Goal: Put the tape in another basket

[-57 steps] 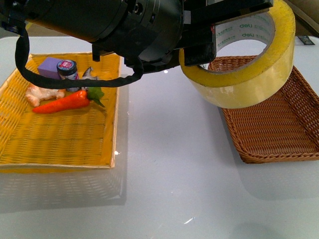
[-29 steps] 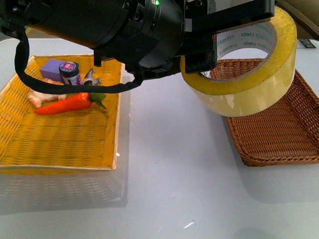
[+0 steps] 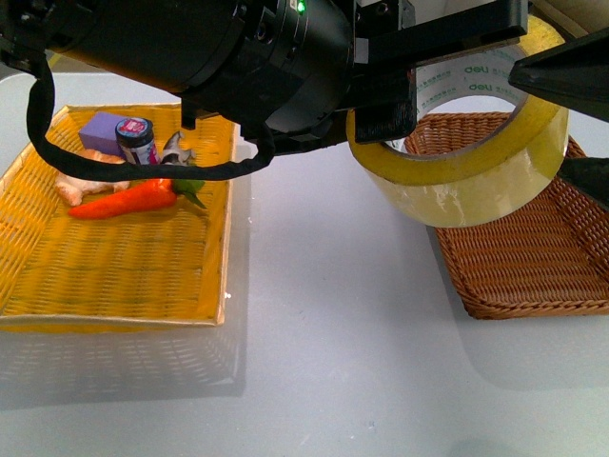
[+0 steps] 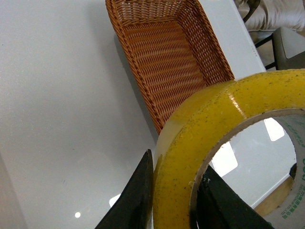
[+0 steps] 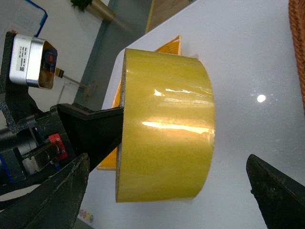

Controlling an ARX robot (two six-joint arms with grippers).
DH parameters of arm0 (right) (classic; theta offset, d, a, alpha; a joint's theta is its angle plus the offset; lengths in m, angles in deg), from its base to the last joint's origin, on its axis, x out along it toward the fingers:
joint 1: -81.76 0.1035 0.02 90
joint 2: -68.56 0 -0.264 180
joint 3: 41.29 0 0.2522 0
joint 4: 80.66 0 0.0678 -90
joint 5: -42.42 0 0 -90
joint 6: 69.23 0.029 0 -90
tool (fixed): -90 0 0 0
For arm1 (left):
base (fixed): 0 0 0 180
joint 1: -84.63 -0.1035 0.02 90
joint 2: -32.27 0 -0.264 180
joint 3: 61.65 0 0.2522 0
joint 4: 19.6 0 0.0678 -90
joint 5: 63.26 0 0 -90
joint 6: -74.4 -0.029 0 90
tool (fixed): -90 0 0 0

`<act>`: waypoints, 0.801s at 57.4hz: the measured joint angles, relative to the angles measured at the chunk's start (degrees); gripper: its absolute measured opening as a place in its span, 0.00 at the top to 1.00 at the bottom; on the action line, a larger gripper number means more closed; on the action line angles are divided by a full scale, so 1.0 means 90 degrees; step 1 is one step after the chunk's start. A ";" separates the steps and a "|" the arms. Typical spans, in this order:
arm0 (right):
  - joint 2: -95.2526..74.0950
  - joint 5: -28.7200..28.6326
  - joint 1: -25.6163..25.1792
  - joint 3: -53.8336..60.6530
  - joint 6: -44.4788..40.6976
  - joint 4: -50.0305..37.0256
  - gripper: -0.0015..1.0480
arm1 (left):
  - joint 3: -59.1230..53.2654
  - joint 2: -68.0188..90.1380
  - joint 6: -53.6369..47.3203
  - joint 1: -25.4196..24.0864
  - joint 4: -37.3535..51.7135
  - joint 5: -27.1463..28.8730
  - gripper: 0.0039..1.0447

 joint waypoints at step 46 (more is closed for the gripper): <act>-0.0714 0.0282 0.0367 -0.0250 0.0452 -0.0427 0.56 | -0.0087 -0.0117 0.0005 -0.0119 0.0126 -0.0177 0.62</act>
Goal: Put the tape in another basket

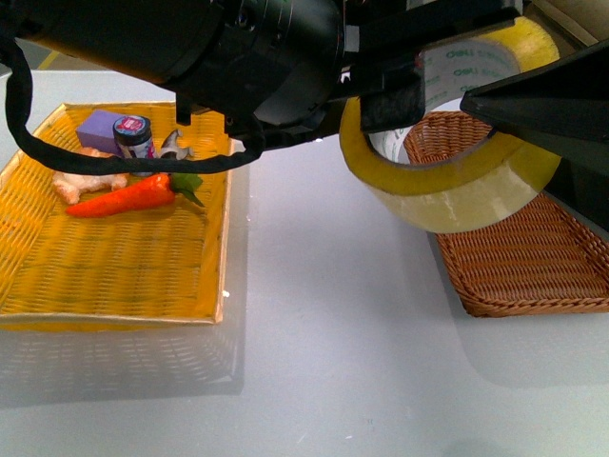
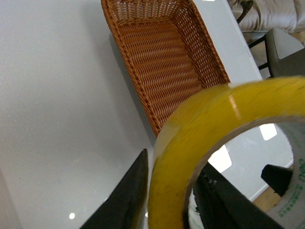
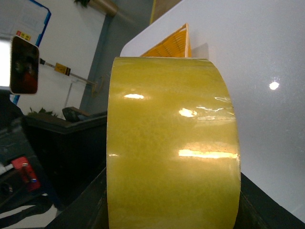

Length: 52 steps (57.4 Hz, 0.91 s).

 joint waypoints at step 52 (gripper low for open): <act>0.0425 -0.0471 -0.1365 0.0325 -0.0410 0.0488 0.56 | -0.1741 -0.1809 -0.1292 -0.1545 0.2817 0.2232 0.20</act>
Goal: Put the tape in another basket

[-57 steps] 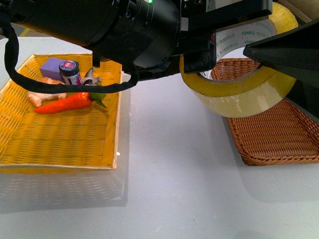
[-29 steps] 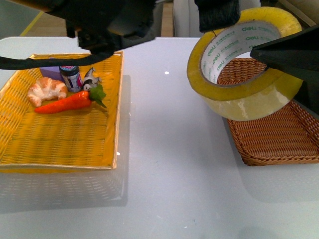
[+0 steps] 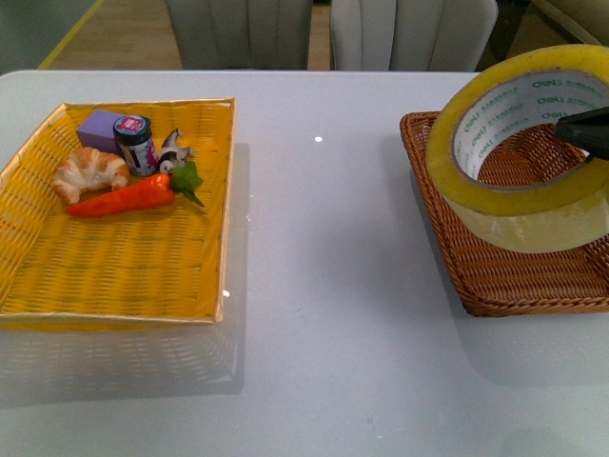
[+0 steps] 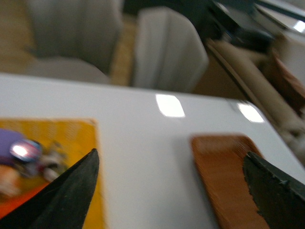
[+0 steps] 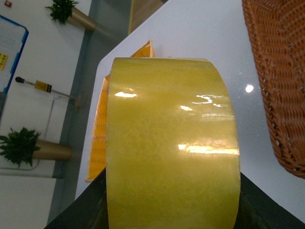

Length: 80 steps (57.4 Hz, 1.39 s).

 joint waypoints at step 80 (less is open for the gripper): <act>-0.6980 0.0532 -0.1044 -0.5275 0.0682 -0.0510 0.56 | -0.4335 -0.5328 -0.1630 -0.2203 -0.0325 -0.0947 0.99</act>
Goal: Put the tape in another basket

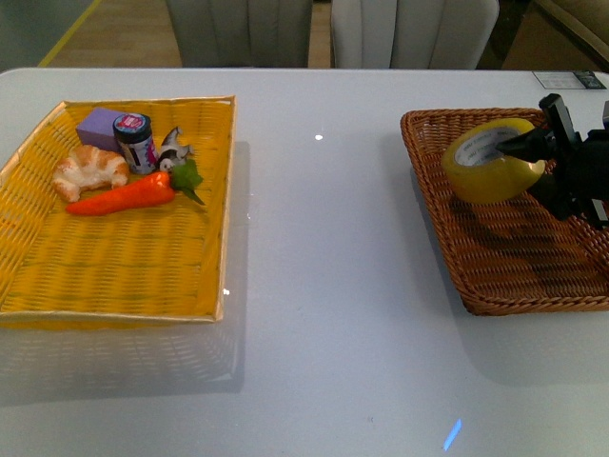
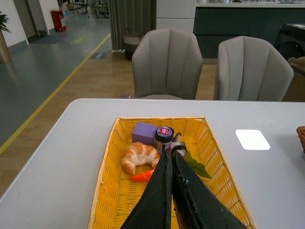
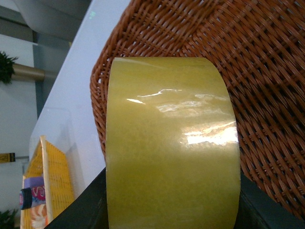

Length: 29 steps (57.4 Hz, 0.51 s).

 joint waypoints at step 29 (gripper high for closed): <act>0.0901 0.0272 -0.0282 0.0950 -0.0699 0.0238 0.09 | -0.0002 -0.1751 0.0000 0.0000 -0.1654 0.0000 0.99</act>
